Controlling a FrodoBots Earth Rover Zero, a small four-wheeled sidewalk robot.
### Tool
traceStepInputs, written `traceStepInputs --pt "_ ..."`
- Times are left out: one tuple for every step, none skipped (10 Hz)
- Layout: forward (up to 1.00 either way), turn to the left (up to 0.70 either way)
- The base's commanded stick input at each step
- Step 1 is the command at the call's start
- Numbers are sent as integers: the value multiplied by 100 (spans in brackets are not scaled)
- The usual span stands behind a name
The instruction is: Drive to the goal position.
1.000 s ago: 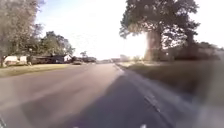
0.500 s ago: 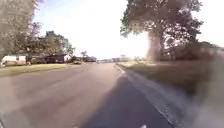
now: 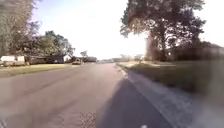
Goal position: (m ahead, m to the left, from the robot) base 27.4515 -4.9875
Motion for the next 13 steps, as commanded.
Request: traceStepInputs --pt "100 -8" --pt "100 0" --pt "100 0" --pt "100 0" --pt "100 0" --pt "100 0" --pt "100 0" --pt "100 0" --pt "100 -2" --pt "100 -6" --pt "100 -4" --pt "100 -1" --pt "100 0"
